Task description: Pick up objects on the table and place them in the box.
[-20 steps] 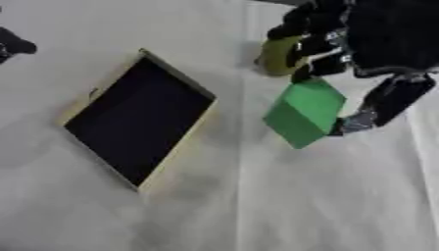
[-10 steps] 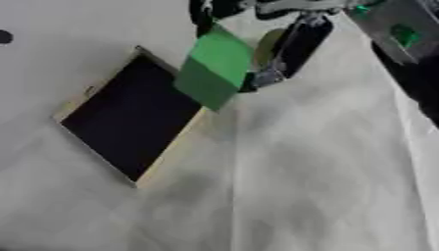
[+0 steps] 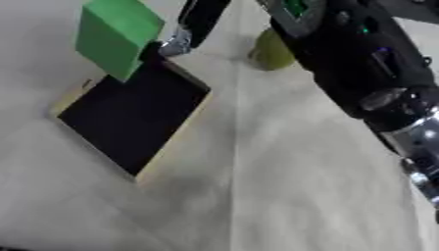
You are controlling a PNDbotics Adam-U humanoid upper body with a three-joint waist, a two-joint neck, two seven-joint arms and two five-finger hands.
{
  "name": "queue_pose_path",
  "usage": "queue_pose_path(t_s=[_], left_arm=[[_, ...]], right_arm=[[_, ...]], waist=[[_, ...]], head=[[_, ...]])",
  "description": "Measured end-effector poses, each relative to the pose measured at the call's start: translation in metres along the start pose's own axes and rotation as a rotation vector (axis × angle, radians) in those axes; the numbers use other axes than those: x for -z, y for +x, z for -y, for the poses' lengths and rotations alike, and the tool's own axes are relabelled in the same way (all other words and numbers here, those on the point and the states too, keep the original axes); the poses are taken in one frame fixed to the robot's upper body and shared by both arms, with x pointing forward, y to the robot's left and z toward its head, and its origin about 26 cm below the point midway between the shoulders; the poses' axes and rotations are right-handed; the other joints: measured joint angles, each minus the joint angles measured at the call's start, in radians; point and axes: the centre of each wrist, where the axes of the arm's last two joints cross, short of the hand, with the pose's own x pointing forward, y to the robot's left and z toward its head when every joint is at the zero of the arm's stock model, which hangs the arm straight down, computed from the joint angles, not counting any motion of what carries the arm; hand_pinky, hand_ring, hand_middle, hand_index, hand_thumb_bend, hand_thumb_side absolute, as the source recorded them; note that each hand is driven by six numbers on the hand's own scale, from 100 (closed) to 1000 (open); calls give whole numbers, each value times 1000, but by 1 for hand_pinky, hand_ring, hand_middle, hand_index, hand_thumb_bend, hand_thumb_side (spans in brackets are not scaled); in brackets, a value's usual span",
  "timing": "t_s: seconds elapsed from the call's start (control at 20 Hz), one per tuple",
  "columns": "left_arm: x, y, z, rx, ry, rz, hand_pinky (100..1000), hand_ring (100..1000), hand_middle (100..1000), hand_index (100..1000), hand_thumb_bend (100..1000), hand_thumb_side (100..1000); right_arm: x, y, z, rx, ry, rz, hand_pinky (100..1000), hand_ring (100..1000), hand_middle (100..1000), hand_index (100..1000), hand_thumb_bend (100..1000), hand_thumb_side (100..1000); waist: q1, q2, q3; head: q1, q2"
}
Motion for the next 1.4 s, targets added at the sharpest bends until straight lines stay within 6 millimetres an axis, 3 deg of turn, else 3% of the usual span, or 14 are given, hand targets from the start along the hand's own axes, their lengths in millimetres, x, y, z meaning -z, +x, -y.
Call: queue_pose_path(t_s=[0.2, 0.25, 0.3, 0.55, 0.75, 0.9, 0.95, 1.0, 1.1, 1.4], left_arm=[[8, 4, 3, -4, -3, 20, 896, 820, 856, 851, 100, 672], [9, 4, 4, -7, -3, 23, 896, 820, 856, 852, 100, 672], [9, 4, 4, -8, -3, 24, 896, 820, 856, 852, 100, 672], [12, 5, 4, -4, -4, 32, 895, 820, 854, 852, 100, 672], [17, 6, 3, 3, 12, 60, 893, 819, 849, 853, 100, 672], [22, 7, 3, 9, 27, 92, 892, 818, 846, 854, 100, 672], [23, 7, 3, 10, 32, 101, 892, 818, 846, 854, 100, 672], [24, 7, 2, 12, 35, 106, 892, 818, 846, 854, 100, 672], [24, 7, 2, 14, 42, 108, 892, 818, 847, 854, 100, 672], [24, 7, 2, 15, 46, 110, 892, 819, 846, 855, 100, 672]], right_arm=[[10, -4, -12, 38, 24, -23, 899, 934, 681, 690, 195, 462], [12, -5, -15, 43, 35, -30, 901, 936, 685, 696, 237, 440], [13, -5, -18, 46, 45, -35, 902, 938, 689, 699, 196, 469], [21, -5, -30, 54, 101, -46, 925, 963, 723, 729, 187, 468], [25, -3, -35, 80, 127, -56, 954, 989, 772, 819, 244, 482], [26, -4, -36, 109, 131, -73, 970, 1000, 820, 885, 334, 528], [26, -5, -35, 116, 131, -80, 975, 1000, 829, 896, 408, 522], [25, -6, -35, 121, 134, -87, 977, 1000, 837, 900, 377, 548], [25, -6, -33, 126, 140, -96, 993, 1000, 870, 930, 458, 563], [27, -5, -28, 118, 173, -116, 1000, 1000, 891, 950, 447, 611]], waist=[[-11, 0, 18], [-13, 1, 22], [-14, 2, 24], [-19, 7, 31], [-19, 7, 32], [-18, 7, 31], [-18, 7, 30], [-18, 7, 28], [-17, 7, 26], [-14, 7, 19]], head=[[-15, -1], [-17, -1], [-20, -1], [-22, -2], [-23, -2], [-23, -2], [-23, -2], [-23, -2], [-22, -1], [-21, 0]])
